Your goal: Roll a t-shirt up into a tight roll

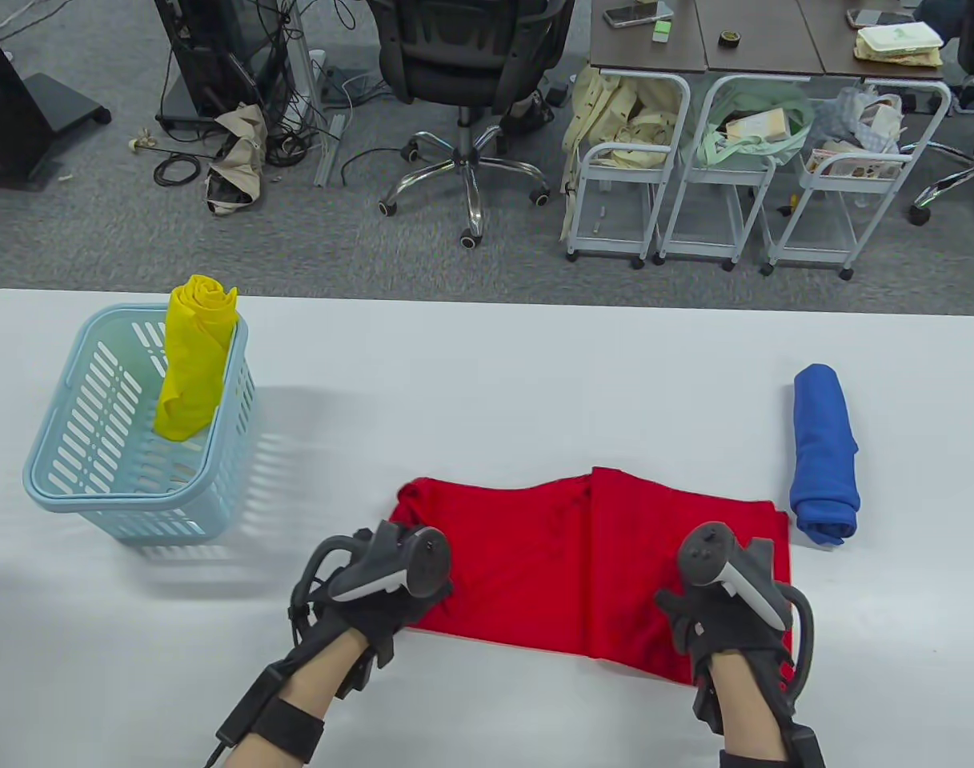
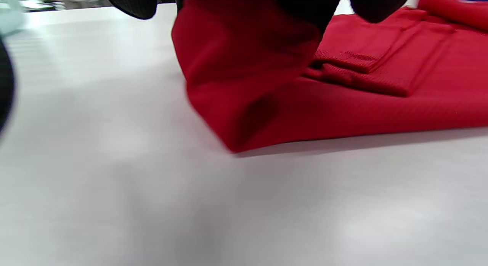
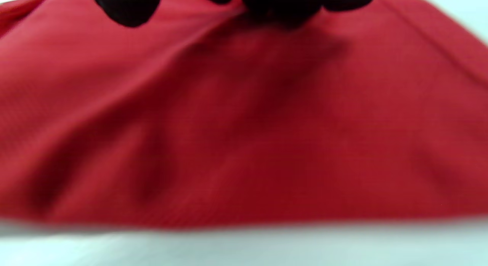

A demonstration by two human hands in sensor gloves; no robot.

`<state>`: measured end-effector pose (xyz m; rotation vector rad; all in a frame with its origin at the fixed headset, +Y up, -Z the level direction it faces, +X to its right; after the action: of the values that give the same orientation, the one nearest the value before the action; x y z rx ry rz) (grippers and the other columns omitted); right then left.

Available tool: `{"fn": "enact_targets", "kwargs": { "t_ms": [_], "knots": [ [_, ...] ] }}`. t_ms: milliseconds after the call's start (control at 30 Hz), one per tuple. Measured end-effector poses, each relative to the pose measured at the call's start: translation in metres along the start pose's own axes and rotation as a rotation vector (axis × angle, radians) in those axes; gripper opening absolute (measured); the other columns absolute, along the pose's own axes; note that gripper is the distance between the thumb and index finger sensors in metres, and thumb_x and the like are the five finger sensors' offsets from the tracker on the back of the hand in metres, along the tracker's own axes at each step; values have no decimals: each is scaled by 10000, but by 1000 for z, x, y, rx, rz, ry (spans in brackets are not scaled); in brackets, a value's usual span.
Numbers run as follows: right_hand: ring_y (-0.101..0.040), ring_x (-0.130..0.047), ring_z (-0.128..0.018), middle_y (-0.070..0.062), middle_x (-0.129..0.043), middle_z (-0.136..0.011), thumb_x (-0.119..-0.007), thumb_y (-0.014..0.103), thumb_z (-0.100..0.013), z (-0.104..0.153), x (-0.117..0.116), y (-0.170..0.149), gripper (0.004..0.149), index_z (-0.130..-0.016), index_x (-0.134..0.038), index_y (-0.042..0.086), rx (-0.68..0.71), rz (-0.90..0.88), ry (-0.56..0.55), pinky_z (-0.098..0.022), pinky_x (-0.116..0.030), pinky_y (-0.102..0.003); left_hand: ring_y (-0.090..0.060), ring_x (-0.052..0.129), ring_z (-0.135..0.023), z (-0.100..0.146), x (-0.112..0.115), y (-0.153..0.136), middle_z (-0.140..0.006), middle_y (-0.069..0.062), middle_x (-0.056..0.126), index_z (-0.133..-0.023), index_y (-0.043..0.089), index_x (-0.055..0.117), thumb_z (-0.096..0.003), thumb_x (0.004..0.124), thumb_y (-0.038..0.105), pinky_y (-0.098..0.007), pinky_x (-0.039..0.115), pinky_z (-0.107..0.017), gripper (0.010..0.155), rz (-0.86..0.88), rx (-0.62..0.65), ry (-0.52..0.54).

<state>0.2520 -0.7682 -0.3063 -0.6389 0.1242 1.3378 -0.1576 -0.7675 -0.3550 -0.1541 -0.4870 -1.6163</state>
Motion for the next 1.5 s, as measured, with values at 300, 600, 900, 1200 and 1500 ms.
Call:
{"fn": "enact_targets", "kwargs": {
  "t_ms": [300,600,900,1200,1500],
  "knots": [
    [-431,-497,-1045,-168,-421,-1154,-673,455,-573,14,8,42,633,-1126,-473,220,267,-27,-70,-718,-472,-577,-384,702,-1058,11,-21,-7,-1227,-127,598,-1135,291,585,-593,563,539,-587,583,-759,597,-105,-195,148],
    [-310,-121,-1111,-26,-130,-1178,-678,497,-561,-6,-33,47,760,-1128,-208,310,211,72,114,-760,-318,-555,-491,409,-1153,-15,22,-42,-1295,-110,237,-1189,337,215,-551,441,669,-686,447,-771,753,-12,-303,-109],
    [-406,-553,-1048,-126,-545,-1138,-696,480,-556,9,0,41,606,-1085,-580,208,140,62,-74,-706,-528,-556,-476,460,-1123,14,-18,-43,-1268,-175,358,-1187,212,408,-587,523,571,-635,490,-772,709,-20,-412,123],
    [-393,-269,-1105,-97,-262,-1192,-697,481,-560,6,-29,71,727,-1149,-333,259,298,127,58,-746,-422,-556,-632,418,-1060,-32,17,73,-1215,-336,234,-1182,127,184,-538,457,661,-688,506,-749,880,-5,-147,-143],
    [-362,-658,-997,-113,-627,-1111,-657,384,-582,39,-14,103,517,-1071,-615,219,550,50,3,-686,-584,-526,-483,540,-1112,-42,-21,44,-1257,-199,446,-1194,179,336,-561,387,615,-631,530,-766,770,-169,-290,-17]
  ]
}}
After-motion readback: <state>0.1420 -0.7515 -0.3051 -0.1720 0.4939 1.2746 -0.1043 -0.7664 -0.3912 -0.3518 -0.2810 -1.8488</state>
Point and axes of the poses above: the tracker on the back of each hand, its own y axis roughly to the thumb side, its own z axis roughly from the fingertips to the wrist, x = y × z, the point moved 5 cm from there along -z, roughly from the wrist to the fingertips
